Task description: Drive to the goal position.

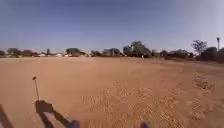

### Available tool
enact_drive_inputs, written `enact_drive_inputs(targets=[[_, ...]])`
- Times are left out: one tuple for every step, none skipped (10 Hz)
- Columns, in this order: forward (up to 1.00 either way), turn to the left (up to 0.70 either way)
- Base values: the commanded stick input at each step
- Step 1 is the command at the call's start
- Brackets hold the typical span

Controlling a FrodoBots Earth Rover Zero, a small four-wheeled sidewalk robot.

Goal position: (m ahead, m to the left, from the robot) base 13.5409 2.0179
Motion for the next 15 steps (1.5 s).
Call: enact_drive_inputs(targets=[[1.00,0.00],[1.00,0.00],[1.00,0.00],[1.00,0.00],[1.00,0.00],[1.00,0.00],[1.00,0.00],[1.00,0.00],[1.00,0.00],[1.00,0.00],[1.00,0.00],[1.00,0.00],[1.00,0.00],[1.00,0.00],[1.00,0.00]])
